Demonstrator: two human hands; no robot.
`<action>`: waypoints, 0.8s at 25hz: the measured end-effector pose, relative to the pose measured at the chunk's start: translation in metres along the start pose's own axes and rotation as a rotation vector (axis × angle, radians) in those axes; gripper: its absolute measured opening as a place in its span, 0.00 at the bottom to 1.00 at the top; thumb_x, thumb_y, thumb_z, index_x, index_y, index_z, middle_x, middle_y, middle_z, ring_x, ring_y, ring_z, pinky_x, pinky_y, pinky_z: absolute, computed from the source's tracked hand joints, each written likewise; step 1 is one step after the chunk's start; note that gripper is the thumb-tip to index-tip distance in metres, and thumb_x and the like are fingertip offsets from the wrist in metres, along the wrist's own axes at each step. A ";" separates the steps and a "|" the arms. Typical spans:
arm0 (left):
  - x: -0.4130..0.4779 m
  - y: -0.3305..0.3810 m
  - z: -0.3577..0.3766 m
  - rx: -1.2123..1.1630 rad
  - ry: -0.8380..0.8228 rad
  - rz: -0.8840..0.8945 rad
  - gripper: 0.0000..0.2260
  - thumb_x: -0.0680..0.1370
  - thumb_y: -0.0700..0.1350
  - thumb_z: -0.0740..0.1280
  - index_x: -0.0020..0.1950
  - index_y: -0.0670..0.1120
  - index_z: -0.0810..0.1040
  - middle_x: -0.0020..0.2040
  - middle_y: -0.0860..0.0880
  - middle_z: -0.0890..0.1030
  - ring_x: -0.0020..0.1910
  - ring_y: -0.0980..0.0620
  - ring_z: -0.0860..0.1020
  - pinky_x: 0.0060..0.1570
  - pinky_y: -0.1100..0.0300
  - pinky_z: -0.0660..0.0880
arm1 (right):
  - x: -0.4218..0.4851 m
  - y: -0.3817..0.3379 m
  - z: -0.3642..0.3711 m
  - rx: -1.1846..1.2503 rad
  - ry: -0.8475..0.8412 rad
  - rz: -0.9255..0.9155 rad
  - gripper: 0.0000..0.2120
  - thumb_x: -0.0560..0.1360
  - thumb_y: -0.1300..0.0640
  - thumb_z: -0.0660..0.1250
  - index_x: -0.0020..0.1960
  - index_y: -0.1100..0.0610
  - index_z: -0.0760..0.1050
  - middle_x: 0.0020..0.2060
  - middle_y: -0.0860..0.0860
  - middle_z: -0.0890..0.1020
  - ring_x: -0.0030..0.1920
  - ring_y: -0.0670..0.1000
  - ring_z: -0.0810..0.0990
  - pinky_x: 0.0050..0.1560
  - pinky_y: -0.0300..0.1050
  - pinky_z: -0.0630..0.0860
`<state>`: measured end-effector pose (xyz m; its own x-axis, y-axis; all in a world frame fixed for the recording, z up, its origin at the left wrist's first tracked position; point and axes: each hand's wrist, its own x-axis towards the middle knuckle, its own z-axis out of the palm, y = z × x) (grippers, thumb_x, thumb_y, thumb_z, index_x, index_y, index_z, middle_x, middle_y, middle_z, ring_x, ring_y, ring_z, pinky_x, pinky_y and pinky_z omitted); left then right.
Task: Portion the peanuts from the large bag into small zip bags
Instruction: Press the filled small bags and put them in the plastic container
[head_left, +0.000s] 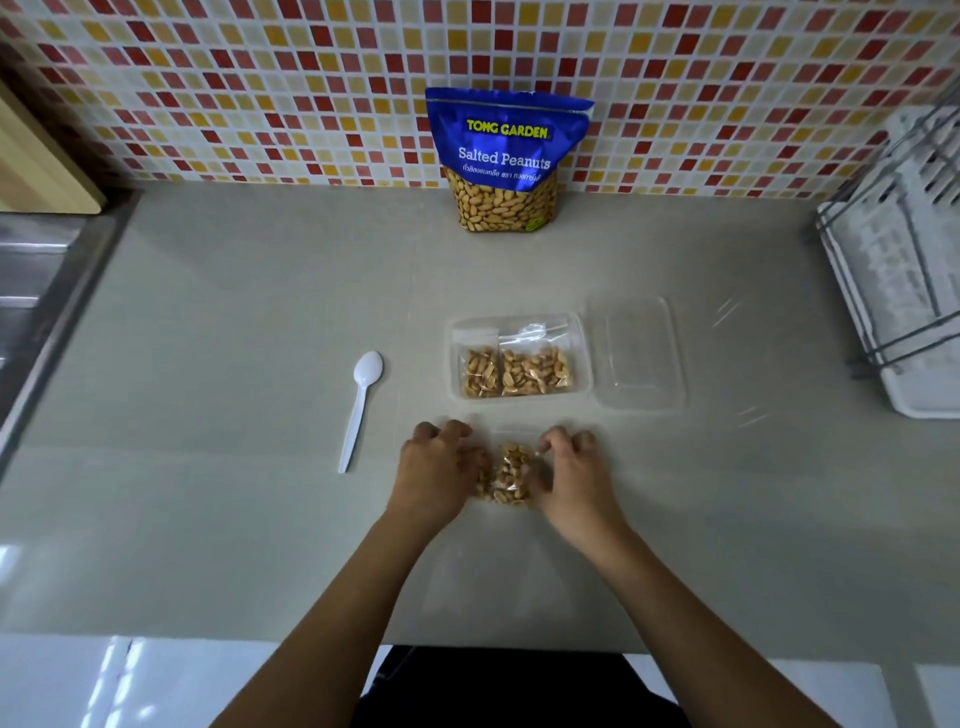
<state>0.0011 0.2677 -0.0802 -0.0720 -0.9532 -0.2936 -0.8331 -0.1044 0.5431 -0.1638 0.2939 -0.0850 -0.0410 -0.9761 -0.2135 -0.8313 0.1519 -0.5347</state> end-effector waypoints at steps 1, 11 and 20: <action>-0.004 -0.002 0.006 0.003 -0.047 -0.054 0.19 0.73 0.46 0.68 0.63 0.46 0.74 0.55 0.40 0.75 0.54 0.40 0.75 0.55 0.51 0.74 | -0.002 0.001 0.007 0.012 -0.038 0.029 0.15 0.71 0.57 0.69 0.56 0.58 0.71 0.51 0.58 0.71 0.52 0.57 0.72 0.53 0.46 0.68; -0.030 0.000 0.007 -0.259 0.006 -0.010 0.14 0.71 0.37 0.69 0.56 0.45 0.80 0.52 0.46 0.82 0.49 0.49 0.79 0.49 0.63 0.75 | -0.019 0.008 0.010 0.253 0.031 0.021 0.15 0.66 0.68 0.69 0.49 0.54 0.79 0.48 0.51 0.79 0.49 0.52 0.79 0.50 0.37 0.71; 0.067 0.052 -0.033 -0.406 0.112 -0.055 0.18 0.75 0.35 0.62 0.64 0.43 0.75 0.59 0.43 0.80 0.54 0.45 0.80 0.59 0.54 0.75 | 0.088 -0.011 -0.060 0.222 0.128 -0.135 0.18 0.71 0.69 0.66 0.60 0.60 0.75 0.57 0.59 0.73 0.56 0.55 0.76 0.60 0.39 0.68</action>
<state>-0.0294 0.1894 -0.0456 0.0454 -0.9657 -0.2555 -0.5487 -0.2378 0.8015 -0.1913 0.1973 -0.0484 -0.0197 -0.9993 -0.0311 -0.6929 0.0360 -0.7201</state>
